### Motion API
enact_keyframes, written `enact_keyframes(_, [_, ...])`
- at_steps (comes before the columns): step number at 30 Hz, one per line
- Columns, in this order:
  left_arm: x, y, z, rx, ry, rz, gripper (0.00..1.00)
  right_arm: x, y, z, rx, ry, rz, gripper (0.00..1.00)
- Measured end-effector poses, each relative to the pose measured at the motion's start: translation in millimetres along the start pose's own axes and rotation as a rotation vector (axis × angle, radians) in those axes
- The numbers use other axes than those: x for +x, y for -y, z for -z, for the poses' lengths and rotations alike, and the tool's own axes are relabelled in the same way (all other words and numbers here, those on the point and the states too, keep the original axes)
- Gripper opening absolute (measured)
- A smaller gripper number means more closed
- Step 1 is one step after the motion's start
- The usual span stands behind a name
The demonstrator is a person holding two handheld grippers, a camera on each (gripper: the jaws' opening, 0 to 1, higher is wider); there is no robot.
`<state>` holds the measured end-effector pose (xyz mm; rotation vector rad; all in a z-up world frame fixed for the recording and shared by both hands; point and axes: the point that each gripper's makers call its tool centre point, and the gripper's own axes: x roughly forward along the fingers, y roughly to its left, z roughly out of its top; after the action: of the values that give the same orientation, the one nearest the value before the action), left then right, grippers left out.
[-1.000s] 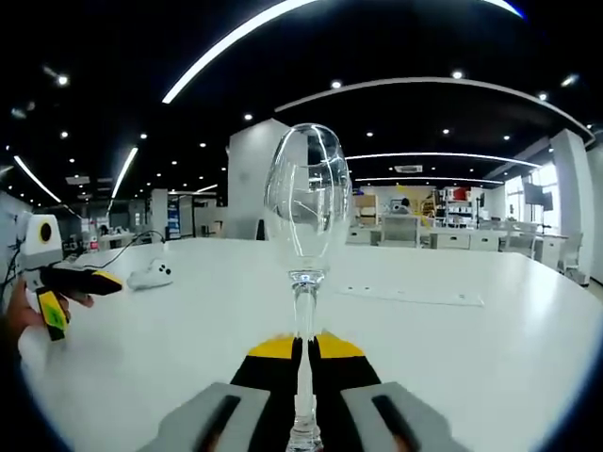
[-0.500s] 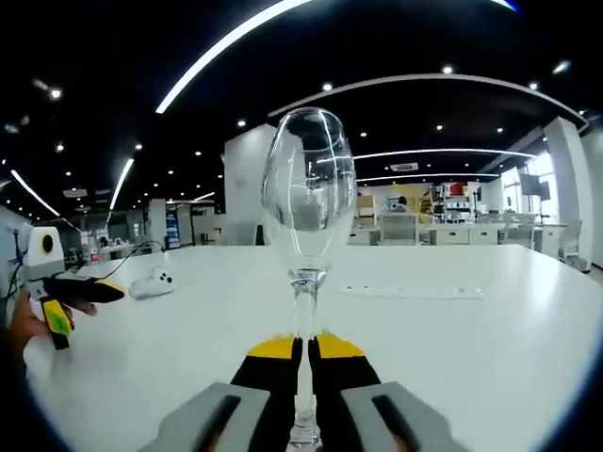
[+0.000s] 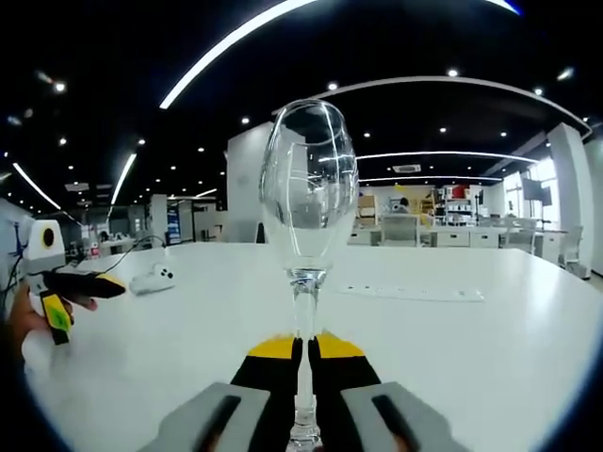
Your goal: Stand the stemmed glass upright on the table place it in front of you
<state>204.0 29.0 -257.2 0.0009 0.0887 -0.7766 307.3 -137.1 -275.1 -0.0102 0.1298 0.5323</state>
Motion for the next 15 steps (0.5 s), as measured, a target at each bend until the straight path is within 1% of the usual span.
enact_keyframes(15, [-0.5,-0.6,-0.2,0.001,0.001,-0.001,0.60,2.9,3.4,-1.5,-0.037,0.010,-0.008,0.07])
